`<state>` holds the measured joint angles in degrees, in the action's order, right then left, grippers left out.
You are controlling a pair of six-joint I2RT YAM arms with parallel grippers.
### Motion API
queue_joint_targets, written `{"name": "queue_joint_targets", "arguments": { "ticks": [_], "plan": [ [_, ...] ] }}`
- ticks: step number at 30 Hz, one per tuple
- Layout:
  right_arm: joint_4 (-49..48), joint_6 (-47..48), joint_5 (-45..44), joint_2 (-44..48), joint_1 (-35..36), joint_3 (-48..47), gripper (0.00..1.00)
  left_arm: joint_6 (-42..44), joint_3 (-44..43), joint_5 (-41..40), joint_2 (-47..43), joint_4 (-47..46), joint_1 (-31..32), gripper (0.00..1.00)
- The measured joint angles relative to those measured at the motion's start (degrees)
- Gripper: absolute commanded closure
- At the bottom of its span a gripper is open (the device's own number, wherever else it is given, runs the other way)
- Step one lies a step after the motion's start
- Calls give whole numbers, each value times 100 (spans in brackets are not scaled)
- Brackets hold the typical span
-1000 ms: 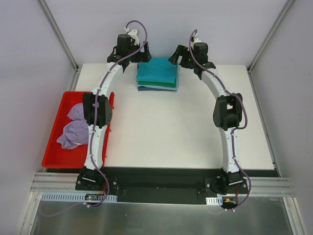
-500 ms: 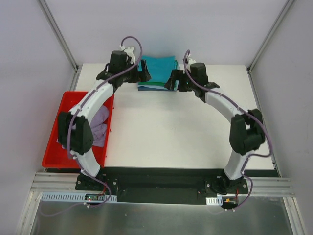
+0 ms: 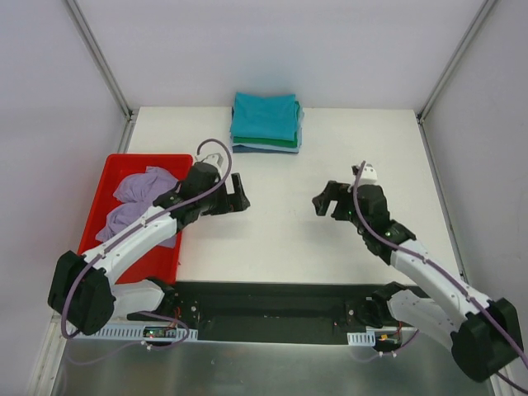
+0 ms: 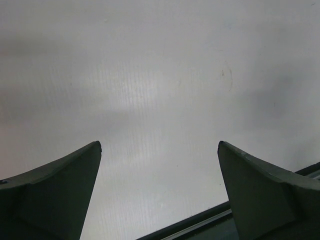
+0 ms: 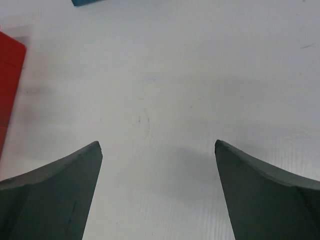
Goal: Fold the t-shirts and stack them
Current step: Put the neatly folded tshirt into the corner of the board with both arms
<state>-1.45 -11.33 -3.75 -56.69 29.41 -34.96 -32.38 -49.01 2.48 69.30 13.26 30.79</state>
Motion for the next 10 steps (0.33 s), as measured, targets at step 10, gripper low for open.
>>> {"name": "queue_joint_targets", "arguments": {
  "ticks": [10],
  "plan": [
    [151, -514, -1554, 1727, -2, 1051, 4, -555, 752, -66, -901, 111, 2, 1]
  ]
}}
